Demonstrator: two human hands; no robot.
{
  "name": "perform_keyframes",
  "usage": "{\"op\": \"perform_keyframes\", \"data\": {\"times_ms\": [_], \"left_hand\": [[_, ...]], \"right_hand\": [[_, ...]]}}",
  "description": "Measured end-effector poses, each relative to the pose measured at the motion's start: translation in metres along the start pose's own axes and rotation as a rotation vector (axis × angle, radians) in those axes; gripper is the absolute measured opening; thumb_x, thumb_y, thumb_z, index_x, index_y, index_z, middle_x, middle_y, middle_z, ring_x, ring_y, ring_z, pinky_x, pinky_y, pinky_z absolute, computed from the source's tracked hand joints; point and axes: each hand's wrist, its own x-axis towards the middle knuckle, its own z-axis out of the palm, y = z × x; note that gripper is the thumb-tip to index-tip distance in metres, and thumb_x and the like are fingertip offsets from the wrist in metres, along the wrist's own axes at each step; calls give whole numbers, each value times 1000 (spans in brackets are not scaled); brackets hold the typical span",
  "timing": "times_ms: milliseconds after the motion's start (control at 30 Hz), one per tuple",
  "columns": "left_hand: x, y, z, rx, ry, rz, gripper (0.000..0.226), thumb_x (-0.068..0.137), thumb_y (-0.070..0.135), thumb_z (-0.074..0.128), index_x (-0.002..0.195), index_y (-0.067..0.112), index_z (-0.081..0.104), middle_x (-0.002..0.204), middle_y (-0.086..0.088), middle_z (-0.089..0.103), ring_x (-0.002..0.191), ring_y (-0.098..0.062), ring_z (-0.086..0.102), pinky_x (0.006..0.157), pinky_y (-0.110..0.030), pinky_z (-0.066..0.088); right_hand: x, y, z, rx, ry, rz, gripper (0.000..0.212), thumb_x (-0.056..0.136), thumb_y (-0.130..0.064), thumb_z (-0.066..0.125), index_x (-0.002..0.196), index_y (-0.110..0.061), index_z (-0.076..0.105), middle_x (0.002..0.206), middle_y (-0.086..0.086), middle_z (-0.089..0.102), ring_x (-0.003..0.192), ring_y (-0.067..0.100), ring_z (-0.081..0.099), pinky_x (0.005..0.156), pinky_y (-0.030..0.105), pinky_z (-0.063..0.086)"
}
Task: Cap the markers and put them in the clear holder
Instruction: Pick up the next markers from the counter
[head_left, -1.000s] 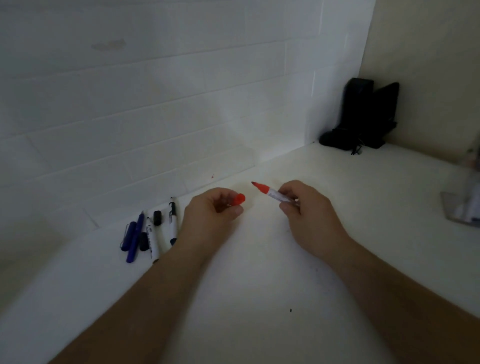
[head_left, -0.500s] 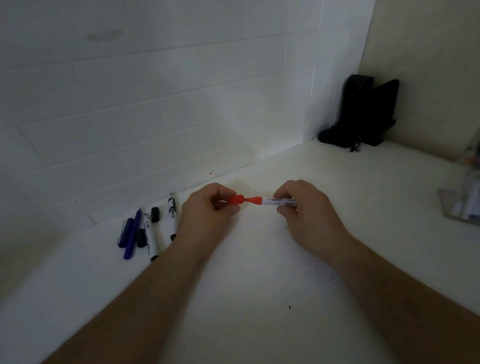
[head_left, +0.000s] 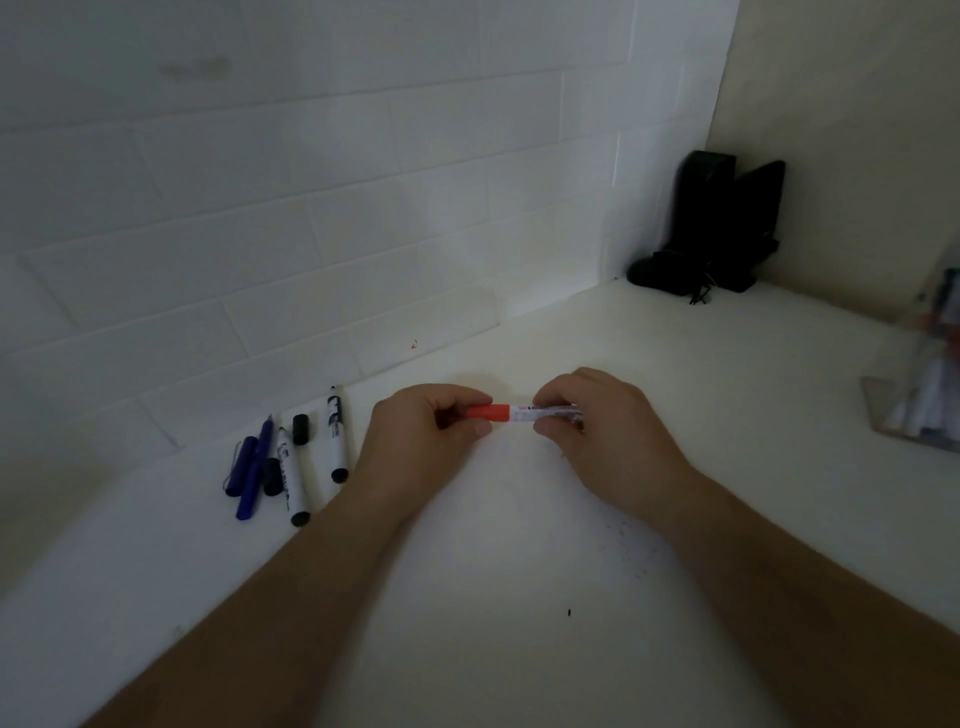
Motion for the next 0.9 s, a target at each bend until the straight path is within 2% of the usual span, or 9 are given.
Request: {"op": "perform_keyframes", "data": {"times_ms": [200, 267, 333, 500, 567, 667, 767, 833, 900], "left_hand": [[-2, 3, 2, 131, -4, 83, 16, 87, 27, 73, 100, 34, 78, 88, 17, 72, 84, 1, 62, 77, -13, 43], [-2, 5, 3, 178, 36, 127, 15, 86, 25, 74, 99, 32, 78, 85, 14, 69, 81, -1, 59, 76, -16, 43], [-2, 5, 3, 171, 83, 151, 16, 86, 22, 74, 97, 32, 77, 83, 12, 67, 79, -1, 56, 74, -13, 39], [-1, 10, 5, 234, 4, 169, 15, 89, 23, 70, 101, 30, 76, 86, 9, 70, 80, -7, 57, 75, -19, 41], [-4, 13, 6, 226, -29, 170, 15, 89, 25, 70, 100, 31, 76, 91, 12, 73, 85, -4, 60, 77, -14, 41], [-10, 17, 8, 300, -39, 222, 18, 89, 30, 70, 105, 32, 77, 98, 13, 75, 92, -6, 64, 82, -14, 42], [-14, 20, 8, 289, -54, 213, 25, 92, 30, 67, 115, 32, 75, 110, 12, 75, 101, -5, 65, 84, -6, 35], [-14, 22, 8, 269, -107, 189, 25, 90, 31, 69, 114, 34, 75, 108, 16, 75, 96, 3, 64, 84, -1, 36], [-9, 31, 13, 196, -123, 152, 20, 83, 33, 77, 102, 38, 77, 93, 21, 75, 82, 8, 64, 82, -8, 47]], "right_hand": [[0, -2, 0, -8, -45, 36, 13, 95, -30, 65, 104, -24, 73, 90, -6, 67, 83, 14, 58, 76, 36, 49], [0, -7, 0, 16, -78, 53, 14, 97, -34, 61, 101, -27, 72, 88, -7, 67, 81, 15, 60, 76, 40, 51], [0, -12, 0, 61, -109, 84, 15, 99, -36, 58, 100, -28, 70, 85, -6, 68, 78, 15, 60, 74, 42, 52], [-1, -14, 1, -42, -135, 104, 20, 100, -41, 53, 106, -31, 69, 93, -7, 68, 85, 16, 61, 78, 38, 51], [-2, -11, 0, -44, -127, 96, 22, 98, -46, 53, 107, -35, 70, 94, -11, 65, 90, 15, 59, 81, 38, 49], [-6, -11, -2, -111, -114, 101, 22, 96, -51, 53, 108, -41, 69, 96, -14, 63, 99, 14, 54, 89, 42, 45], [-9, -11, -10, -201, -100, 115, 25, 97, -54, 50, 111, -44, 68, 104, -15, 64, 107, 15, 50, 93, 43, 38], [-10, -11, -21, -284, -139, 95, 26, 97, -55, 49, 112, -44, 67, 108, -15, 63, 109, 15, 49, 90, 40, 33], [-8, -10, -40, -321, -218, 67, 24, 96, -52, 53, 111, -40, 68, 111, -13, 61, 111, 18, 48, 87, 40, 33]]}}
